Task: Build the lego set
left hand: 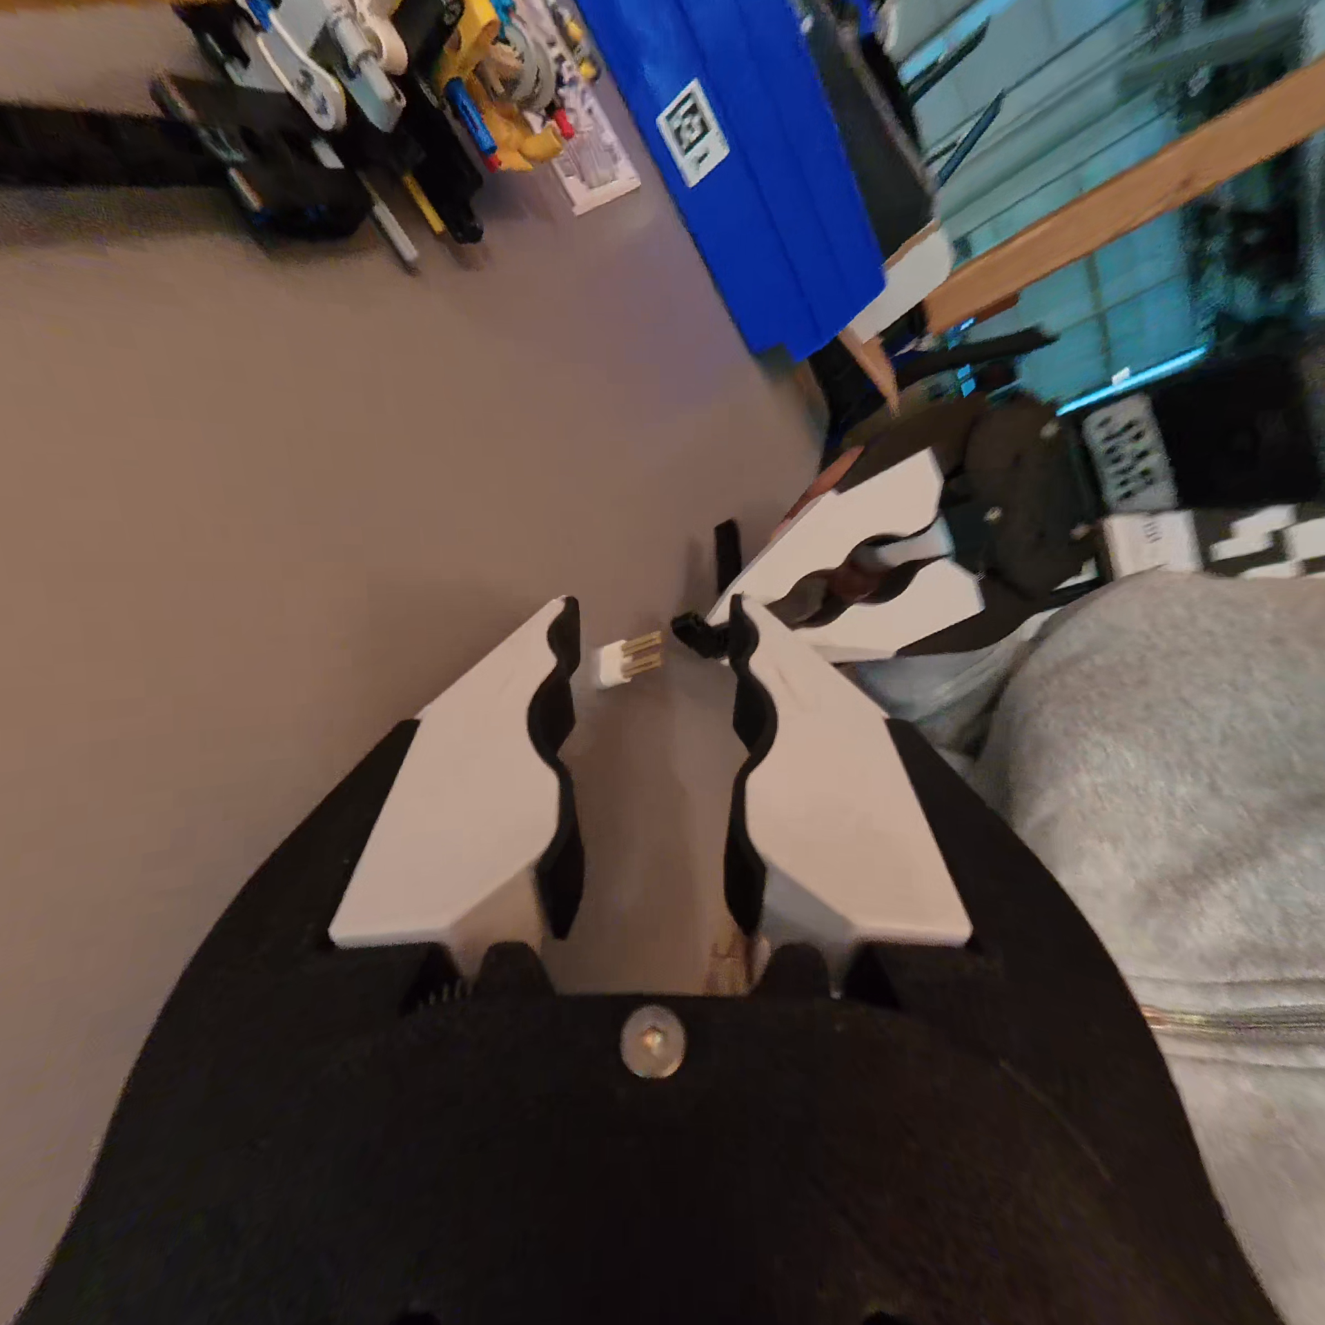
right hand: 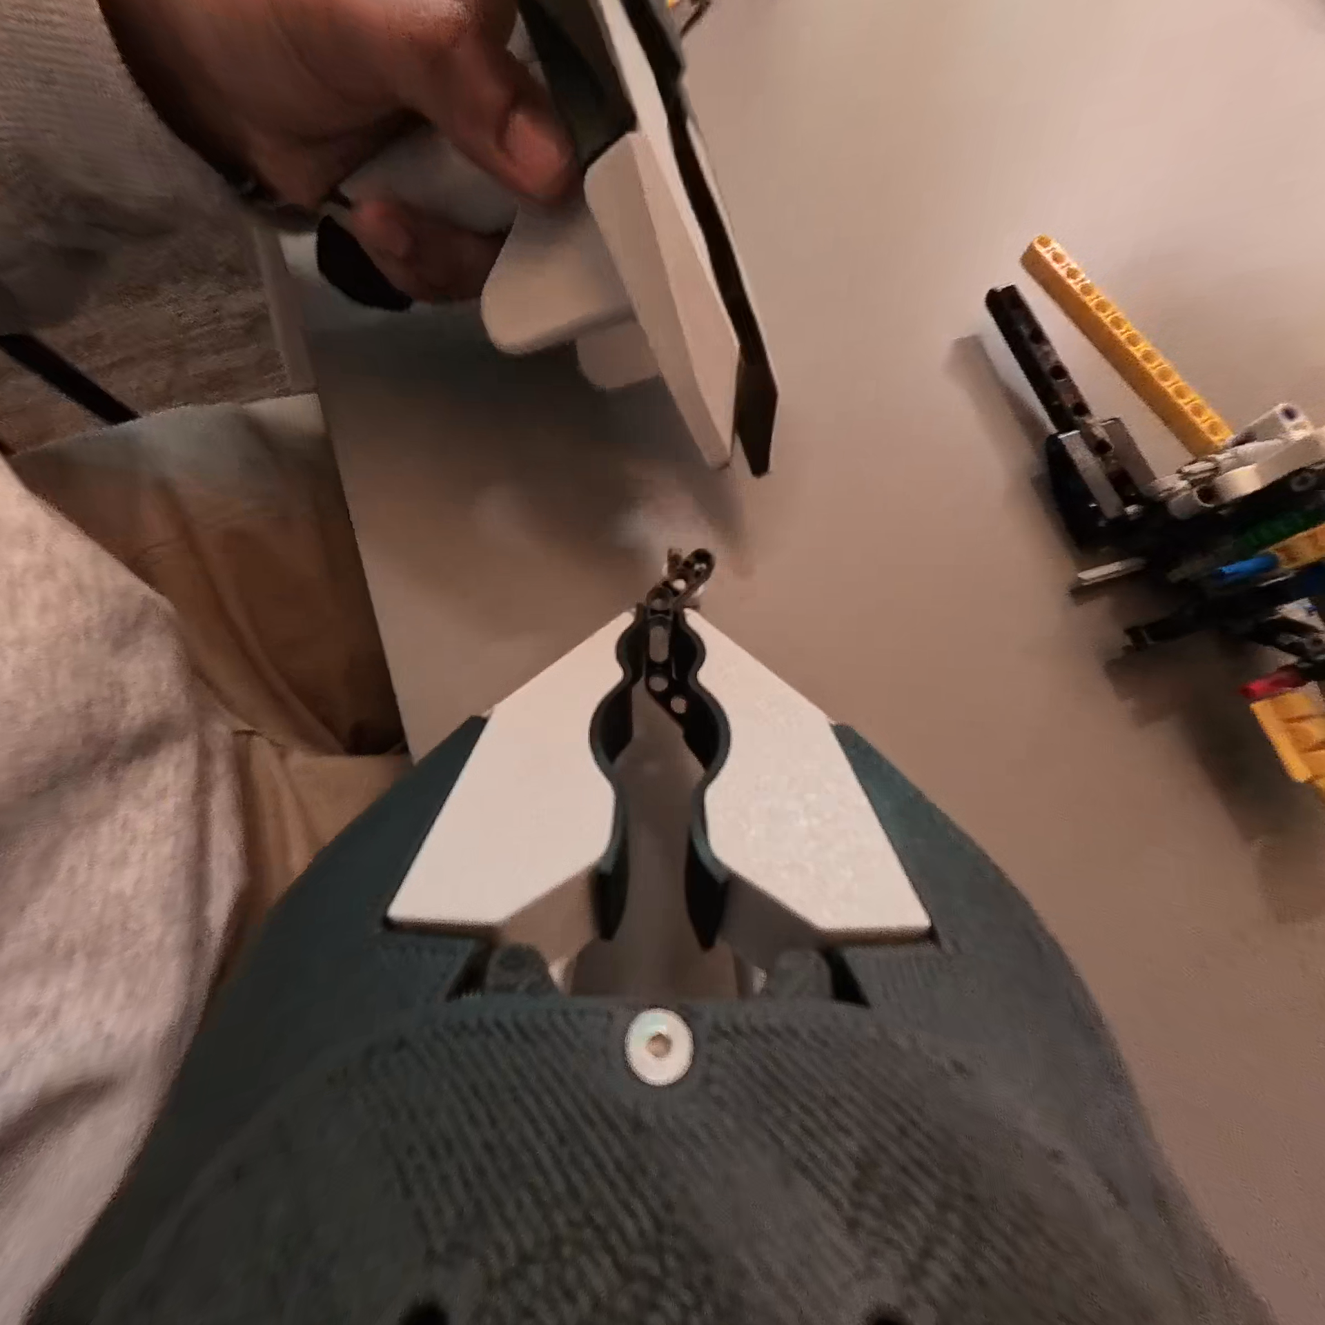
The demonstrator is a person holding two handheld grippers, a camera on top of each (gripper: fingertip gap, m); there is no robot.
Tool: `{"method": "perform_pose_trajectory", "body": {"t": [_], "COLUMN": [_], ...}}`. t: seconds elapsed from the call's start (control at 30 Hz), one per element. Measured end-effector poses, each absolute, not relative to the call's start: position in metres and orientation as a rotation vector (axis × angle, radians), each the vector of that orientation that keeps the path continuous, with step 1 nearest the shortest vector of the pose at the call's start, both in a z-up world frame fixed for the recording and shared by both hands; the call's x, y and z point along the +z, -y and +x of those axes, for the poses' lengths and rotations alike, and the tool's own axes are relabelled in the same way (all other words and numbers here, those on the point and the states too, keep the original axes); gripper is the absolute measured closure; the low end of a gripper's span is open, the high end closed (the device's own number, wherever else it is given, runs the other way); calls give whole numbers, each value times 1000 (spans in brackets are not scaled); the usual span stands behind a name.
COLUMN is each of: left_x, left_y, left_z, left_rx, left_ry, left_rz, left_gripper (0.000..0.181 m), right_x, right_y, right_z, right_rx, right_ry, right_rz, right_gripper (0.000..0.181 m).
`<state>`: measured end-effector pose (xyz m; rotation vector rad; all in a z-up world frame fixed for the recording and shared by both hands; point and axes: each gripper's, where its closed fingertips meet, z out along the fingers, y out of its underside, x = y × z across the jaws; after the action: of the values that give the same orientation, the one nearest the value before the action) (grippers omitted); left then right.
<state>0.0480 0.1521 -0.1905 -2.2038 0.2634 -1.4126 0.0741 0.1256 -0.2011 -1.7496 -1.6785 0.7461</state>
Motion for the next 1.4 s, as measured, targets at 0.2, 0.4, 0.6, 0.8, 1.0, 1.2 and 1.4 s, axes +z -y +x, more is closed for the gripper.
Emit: {"method": "perform_pose_trajectory", "body": {"t": [0.2, 0.4, 0.6, 0.8, 1.0, 1.2, 1.4], "left_x": [-200, -208, -204, -199, -200, -201, -203], "left_y": [-155, -143, -137, -139, -135, -139, -138], "left_z": [43, 47, 52, 53, 59, 62, 63], "left_rx": [-1222, -1301, -1445, -1550, -1575, -1587, -1566], "left_ry": [-433, -512, -500, -411, -401, -371, -394], "left_rz": [-2376, -2500, -2496, -2450, -2452, -2437, -2456], "left_gripper": [151, 179, 163, 169, 172, 170, 170], "right_x": [-196, -197, -201, -204, -203, -206, -207], "right_y": [-134, -132, -130, -129, -127, -126, -126], "right_z": [75, 71, 71, 71, 70, 72, 71], "right_rx": [764, 790, 833, 829, 814, 780, 787], "right_ry": [1832, 1848, 1831, 1841, 1848, 1856, 1850], "right_rz": [-1787, -1839, -1854, -1829, -1786, -1775, -1776], "right_gripper": [176, 175, 175, 175, 175, 175, 175]}}
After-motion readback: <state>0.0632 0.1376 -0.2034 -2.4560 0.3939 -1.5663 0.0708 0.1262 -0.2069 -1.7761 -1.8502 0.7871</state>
